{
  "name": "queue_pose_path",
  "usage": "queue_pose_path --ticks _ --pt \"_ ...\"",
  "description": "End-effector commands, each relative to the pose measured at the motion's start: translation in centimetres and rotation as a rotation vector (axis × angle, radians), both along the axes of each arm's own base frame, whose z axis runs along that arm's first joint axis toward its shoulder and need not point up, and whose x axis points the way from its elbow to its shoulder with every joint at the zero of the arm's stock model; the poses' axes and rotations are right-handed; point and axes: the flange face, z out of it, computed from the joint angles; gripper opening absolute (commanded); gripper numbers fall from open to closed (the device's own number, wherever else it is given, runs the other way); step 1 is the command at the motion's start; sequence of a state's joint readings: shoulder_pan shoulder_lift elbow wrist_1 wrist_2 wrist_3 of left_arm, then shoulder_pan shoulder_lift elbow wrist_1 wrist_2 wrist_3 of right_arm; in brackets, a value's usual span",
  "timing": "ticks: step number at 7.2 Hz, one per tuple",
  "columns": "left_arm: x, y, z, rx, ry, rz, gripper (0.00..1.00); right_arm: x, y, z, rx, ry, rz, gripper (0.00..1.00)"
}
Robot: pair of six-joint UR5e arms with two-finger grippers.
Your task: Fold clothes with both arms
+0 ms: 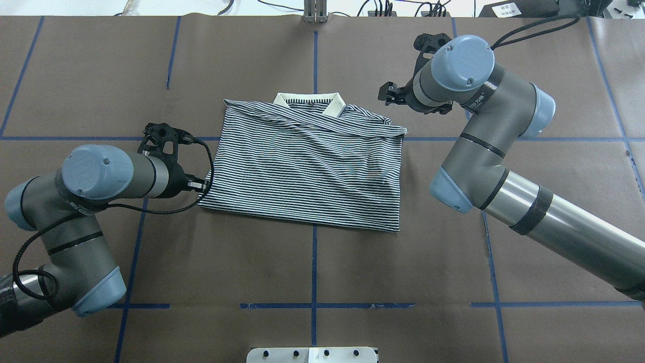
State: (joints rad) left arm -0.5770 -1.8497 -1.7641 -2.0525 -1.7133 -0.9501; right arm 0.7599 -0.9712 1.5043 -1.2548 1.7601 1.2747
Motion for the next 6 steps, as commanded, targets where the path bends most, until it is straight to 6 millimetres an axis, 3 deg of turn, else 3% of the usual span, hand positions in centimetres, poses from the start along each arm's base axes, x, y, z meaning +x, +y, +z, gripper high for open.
queue_pose_path --ticks 1,5,6 --pt "-0.1 -0.2 -0.5 0.018 0.004 0.01 1.0 0.9 -0.7 0.1 -0.006 0.001 0.012 1.0" --pt "-0.5 0.3 -2.2 0.028 0.036 0.015 1.0 1.2 -1.1 -0.2 0.004 0.009 -0.011 1.0" --pt "-1.0 0.3 -1.6 0.02 0.032 0.005 1.0 0.7 -1.3 1.8 0.008 0.046 -0.032 1.0"
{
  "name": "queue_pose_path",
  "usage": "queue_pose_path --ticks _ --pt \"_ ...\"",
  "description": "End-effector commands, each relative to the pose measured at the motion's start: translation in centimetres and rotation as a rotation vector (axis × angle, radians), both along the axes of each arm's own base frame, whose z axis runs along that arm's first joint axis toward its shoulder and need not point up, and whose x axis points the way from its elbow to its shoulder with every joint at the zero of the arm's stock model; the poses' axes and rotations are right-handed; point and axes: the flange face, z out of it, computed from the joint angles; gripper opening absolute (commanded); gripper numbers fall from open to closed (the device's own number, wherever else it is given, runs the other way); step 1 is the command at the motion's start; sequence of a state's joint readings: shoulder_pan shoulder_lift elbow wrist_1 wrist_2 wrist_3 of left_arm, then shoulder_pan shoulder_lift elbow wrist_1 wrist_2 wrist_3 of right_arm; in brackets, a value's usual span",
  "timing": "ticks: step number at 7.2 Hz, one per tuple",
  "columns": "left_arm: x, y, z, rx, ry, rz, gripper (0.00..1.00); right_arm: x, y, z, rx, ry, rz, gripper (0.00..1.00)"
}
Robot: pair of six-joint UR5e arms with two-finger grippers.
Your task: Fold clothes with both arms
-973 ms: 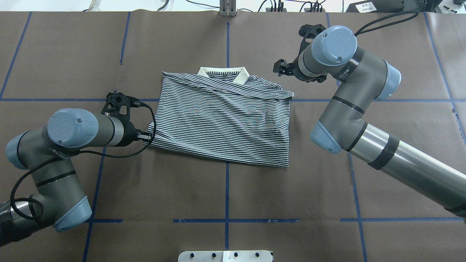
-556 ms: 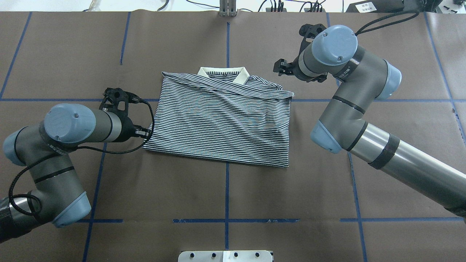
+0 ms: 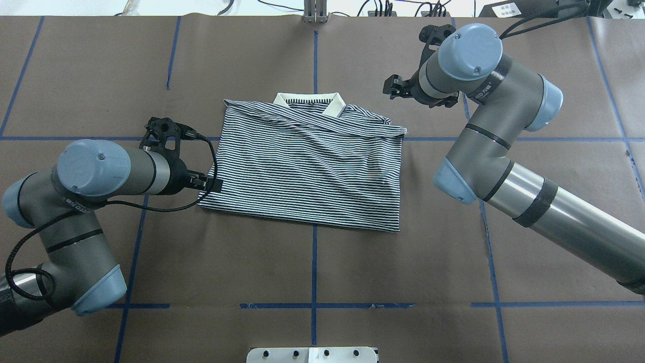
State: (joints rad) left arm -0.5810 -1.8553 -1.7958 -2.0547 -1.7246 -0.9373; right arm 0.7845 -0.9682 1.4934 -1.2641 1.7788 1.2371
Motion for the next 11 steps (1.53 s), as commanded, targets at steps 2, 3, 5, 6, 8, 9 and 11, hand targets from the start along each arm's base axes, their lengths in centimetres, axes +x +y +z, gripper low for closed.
queue_pose_path --ticks 2,3,5,6,8,9,11 --pt "-1.6 0.7 -0.6 -0.021 0.005 -0.021 1.0 0.8 -0.6 1.2 0.017 0.031 -0.02 1.0" --pt "-1.9 0.4 -0.6 -0.016 0.003 -0.021 1.0 1.6 -1.1 1.0 0.043 0.046 -0.038 1.0" --pt "-1.7 0.4 -1.1 -0.012 0.011 -0.019 1.0 1.7 -1.3 1.1 0.055 0.051 -0.06 1.0" --pt "-1.6 0.4 -0.8 -0.016 0.004 -0.019 1.0 1.7 -1.1 1.0 0.048 0.042 -0.072 1.0" --pt "-0.8 0.2 0.6 -0.028 -0.014 -0.014 1.0 3.2 -1.2 0.8 0.007 0.008 -0.134 1.0" --pt "-0.3 -0.1 1.1 -0.032 -0.022 -0.014 1.0 3.9 -0.6 -0.4 0.017 0.038 -0.191 1.0" --pt "0.1 -0.1 1.4 -0.044 -0.024 -0.017 1.0 4.8 0.4 -1.5 0.025 0.044 -0.197 1.0"
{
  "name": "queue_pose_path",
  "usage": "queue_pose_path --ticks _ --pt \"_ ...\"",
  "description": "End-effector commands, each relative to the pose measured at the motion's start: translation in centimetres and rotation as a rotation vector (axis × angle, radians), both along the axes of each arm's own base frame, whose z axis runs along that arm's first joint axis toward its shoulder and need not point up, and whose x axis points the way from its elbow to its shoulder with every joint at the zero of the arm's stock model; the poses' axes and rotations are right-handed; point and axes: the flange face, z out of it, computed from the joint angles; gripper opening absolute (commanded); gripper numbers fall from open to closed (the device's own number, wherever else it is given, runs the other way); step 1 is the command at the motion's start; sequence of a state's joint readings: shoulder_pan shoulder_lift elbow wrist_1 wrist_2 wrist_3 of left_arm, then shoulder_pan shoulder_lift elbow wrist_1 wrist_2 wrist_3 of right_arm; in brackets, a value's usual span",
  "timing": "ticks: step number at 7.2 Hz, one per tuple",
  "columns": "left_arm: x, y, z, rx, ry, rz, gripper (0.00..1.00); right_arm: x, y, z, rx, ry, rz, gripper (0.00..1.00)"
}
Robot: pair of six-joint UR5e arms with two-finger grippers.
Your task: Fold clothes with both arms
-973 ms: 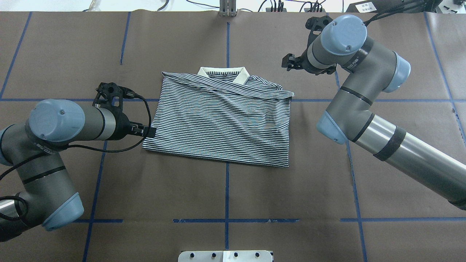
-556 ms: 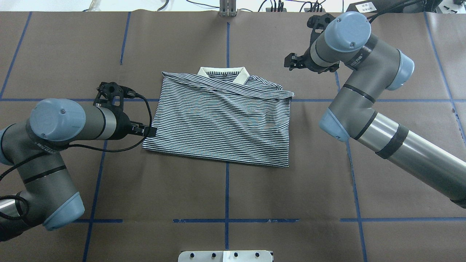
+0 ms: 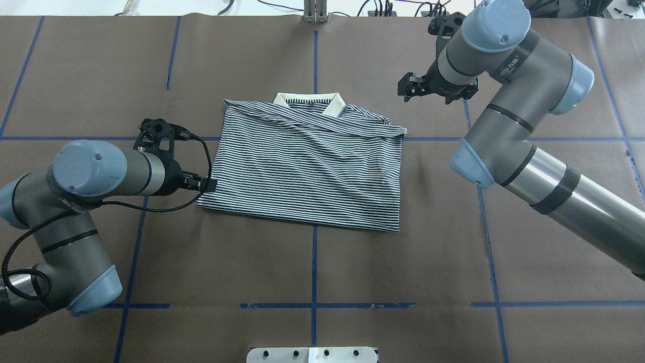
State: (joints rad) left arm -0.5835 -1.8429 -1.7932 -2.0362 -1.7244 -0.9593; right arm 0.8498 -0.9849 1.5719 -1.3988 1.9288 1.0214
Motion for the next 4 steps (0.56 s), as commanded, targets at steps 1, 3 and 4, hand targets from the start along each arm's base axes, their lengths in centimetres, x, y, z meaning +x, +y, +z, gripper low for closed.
queue_pose_path --ticks 1,3,4 --pt "0.79 -0.28 0.69 -0.015 -0.01 -0.004 0.91 0.47 0.5 -0.33 0.005 0.009 -0.008 1.0" --pt "1.11 -0.49 1.21 -0.018 -0.014 -0.004 0.75 0.46 0.61 -0.12 0.006 0.011 -0.007 1.0" --pt "1.23 -0.45 1.36 -0.019 -0.016 -0.002 0.74 0.46 0.61 -0.12 0.006 0.011 -0.007 1.0"
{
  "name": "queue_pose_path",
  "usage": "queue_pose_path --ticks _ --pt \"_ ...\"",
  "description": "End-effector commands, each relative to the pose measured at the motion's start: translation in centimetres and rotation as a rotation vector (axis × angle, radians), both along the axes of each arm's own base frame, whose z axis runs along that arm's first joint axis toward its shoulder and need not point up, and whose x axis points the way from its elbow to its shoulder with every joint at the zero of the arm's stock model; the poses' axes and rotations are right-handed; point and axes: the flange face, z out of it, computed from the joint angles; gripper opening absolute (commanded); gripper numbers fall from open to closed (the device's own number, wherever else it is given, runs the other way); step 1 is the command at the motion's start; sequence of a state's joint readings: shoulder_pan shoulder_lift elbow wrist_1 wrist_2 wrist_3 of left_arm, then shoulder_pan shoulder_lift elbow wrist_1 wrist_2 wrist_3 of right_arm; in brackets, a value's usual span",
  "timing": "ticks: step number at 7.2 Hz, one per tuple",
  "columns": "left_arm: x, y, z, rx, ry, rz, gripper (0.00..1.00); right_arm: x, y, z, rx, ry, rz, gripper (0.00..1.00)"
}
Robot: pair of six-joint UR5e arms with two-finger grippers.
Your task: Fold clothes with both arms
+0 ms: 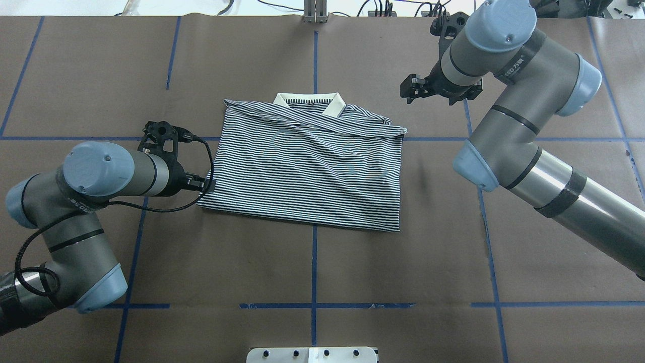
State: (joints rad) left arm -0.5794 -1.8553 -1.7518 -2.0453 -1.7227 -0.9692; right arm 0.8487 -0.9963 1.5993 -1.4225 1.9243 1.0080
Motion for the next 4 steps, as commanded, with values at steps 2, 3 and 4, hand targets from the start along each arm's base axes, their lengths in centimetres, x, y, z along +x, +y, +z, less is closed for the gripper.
queue_pose_path --ticks 2,3,4 --pt "1.29 0.47 0.56 -0.006 -0.009 0.018 0.72 0.08 0.09 0.55 -0.004 0.006 0.001 1.0" --pt "1.48 0.6 0.53 -0.007 -0.008 0.022 0.72 0.12 0.12 1.0 -0.007 0.01 0.002 1.0" --pt "1.59 0.75 0.46 -0.006 -0.007 0.025 0.71 0.1 0.1 1.08 -0.008 0.011 0.002 1.0"
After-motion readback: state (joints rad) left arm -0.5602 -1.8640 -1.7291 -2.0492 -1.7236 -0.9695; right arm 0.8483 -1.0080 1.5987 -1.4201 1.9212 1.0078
